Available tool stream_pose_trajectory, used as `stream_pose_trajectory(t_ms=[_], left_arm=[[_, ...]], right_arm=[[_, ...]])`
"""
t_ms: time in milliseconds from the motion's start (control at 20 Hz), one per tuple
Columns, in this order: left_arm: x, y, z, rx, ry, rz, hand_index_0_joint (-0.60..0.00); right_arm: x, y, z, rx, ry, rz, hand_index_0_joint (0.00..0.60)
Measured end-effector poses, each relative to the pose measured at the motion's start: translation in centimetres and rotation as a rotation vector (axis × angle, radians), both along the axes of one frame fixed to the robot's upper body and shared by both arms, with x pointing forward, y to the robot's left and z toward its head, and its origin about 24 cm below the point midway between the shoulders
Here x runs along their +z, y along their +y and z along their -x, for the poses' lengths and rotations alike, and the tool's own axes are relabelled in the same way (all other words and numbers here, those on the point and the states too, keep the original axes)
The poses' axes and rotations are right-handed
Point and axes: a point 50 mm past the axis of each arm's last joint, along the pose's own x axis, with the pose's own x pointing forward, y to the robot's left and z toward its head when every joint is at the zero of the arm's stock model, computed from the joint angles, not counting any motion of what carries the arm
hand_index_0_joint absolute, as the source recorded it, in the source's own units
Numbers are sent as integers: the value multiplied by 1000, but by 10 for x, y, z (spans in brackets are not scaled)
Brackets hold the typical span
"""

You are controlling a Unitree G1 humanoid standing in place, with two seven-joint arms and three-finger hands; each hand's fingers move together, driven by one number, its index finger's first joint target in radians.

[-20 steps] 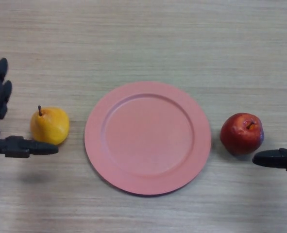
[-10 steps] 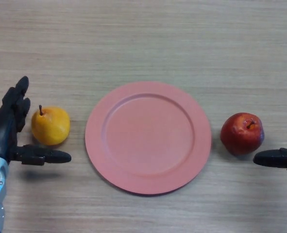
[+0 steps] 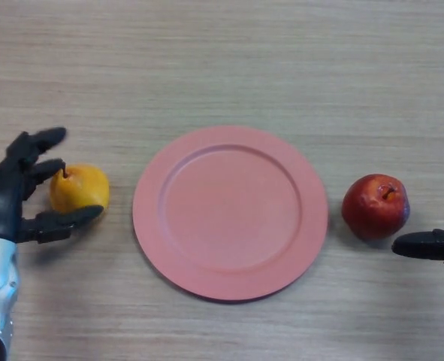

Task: Pick up the yellow pear and place it on the plate

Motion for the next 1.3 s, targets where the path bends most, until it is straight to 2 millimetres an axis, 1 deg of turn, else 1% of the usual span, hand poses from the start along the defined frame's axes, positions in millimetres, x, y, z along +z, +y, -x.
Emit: stream_pose_trajectory(t_ms=[50,250,350,550,650,700,750,800,850,900,950,1000,1050,1100,1250,1300], left_arm=[[1,-2,0,-14,-12,-48,-600],[2,-3,2,-25,-9,-67,-600],[5,-2,3,-24,-17,-111,-600],[21,9,10,29,-65,-83,-600],[29,8,11,38,-81,-91,-600],[38,5,12,40,-106,-23,-600],[46,1,10,37,-132,-1,-600],[57,-6,10,11,-148,57,-600],[62,-14,10,-50,-127,194,-600],[66,-31,10,-104,-88,276,-600],[64,-42,10,-129,-48,293,-600],[60,-56,11,-172,40,403,-600],[56,-63,11,-194,78,465,-600],[52,-72,11,-219,105,480,-600],[38,-85,5,-219,164,471,-600],[31,-90,4,-220,190,396,-600]], right_arm=[[0,0,0,0,1,0,0],[0,0,1,-2,1,3,0],[1,0,1,0,-4,4,0],[2,0,2,0,-10,5,0],[3,0,2,1,-12,5,0],[3,0,2,1,-14,6,0],[3,1,2,2,-14,6,0],[4,1,2,1,-15,6,0],[4,0,2,0,-16,6,0],[4,0,2,0,-16,6,0],[4,0,2,0,-17,6,0],[4,0,2,-1,-16,5,0],[4,0,2,-1,-16,5,0],[3,-1,2,-3,-14,6,0],[2,-1,2,-6,-7,4,0],[1,-2,3,-8,-3,4,0]])
